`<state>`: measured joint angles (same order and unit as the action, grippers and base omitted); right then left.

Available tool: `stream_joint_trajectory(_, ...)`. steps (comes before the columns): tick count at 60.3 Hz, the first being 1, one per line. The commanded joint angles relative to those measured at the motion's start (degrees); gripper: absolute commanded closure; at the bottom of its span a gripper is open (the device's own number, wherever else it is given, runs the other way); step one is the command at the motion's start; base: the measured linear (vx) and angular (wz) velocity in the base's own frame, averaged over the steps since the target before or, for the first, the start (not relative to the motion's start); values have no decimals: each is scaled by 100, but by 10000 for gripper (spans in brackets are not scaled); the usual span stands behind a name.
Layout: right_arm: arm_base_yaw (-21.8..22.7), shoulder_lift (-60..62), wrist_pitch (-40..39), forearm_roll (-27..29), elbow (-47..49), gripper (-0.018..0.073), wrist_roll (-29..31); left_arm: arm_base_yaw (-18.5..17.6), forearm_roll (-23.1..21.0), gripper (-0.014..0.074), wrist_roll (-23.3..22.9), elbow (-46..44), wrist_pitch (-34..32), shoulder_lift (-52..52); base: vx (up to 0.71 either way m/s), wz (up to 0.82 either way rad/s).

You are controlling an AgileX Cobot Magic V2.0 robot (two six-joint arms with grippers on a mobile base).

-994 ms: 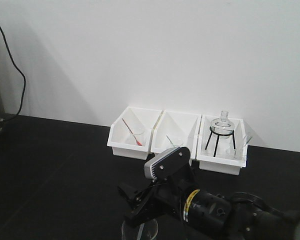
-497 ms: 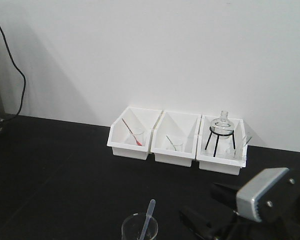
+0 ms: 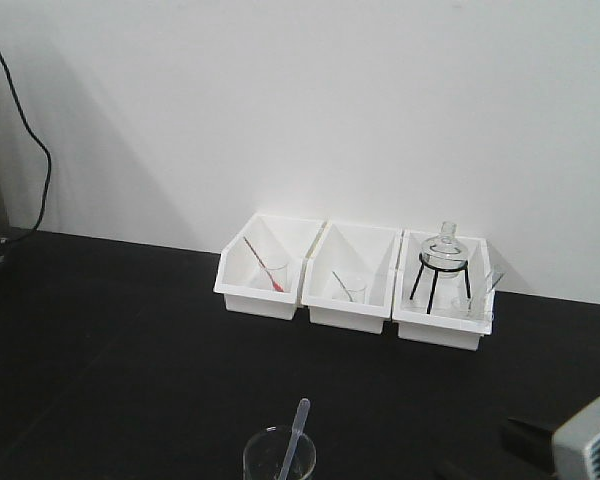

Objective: Grab transparent chemical and place on left bench
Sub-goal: 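Open the right gripper and withdraw it from the beaker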

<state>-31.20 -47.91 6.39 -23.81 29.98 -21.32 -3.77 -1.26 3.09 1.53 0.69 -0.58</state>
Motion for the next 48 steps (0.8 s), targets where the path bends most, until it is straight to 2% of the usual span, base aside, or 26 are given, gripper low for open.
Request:
stream_joint_trajectory(1,386,562,122,294,158,139,42,-10,-4,600,-45,93,-449,-110,0,0)
stream_joint_trajectory(6,1242,1241,120,568,-74,221,138,-10,-4,600,-45,93,-449,-110,0,0)
stream_joint_trajectory(11,2086,1998,-57,920,-558,319,481,-10,-4,600,-45,93,-449,-110,0,0)
stream_joint_trajectory(15,2655,2631,-195,1437,-1037,412,913,-10,-4,600,-45,93,-449,-110,0,0)
stream_joint_trajectory(19,3197,3220,-367,1997,-1666,505,1687,-10,-4,600,-45,93,-449,-110,0,0)
stream_joint_trajectory(22,3419,3665,-434,2345,-2049,575,2227,-10,-4,600,-45,93,-449,-110,0,0)
stream_joint_trajectory(26,3574,4159,-452,2505,-2494,571,2710,-10,-4,600,-45,93,-449,-110,0,0)
stream_joint_trajectory(29,3598,4553,-446,2505,-2870,569,2692,-10,-4,600,-45,93,-449,-110,0,0)
stream_joint_trajectory(33,3598,5001,-432,2482,-3264,568,2383,-10,-4,600,-45,93,-449,-110,0,0)
stream_joint_trajectory(35,3582,4929,34,2443,-3201,567,2132,-10,-4,600,-45,93,-449,-110,0,0)
stream_joint_trajectory(40,3569,4873,324,2099,-3215,566,1658,-10,-4,600,-45,93,-449,-110,0,0)
stream_joint_trajectory(48,3569,4920,376,1957,-3215,566,1461,-10,-4,600,-45,93,-449,-110,0,0)
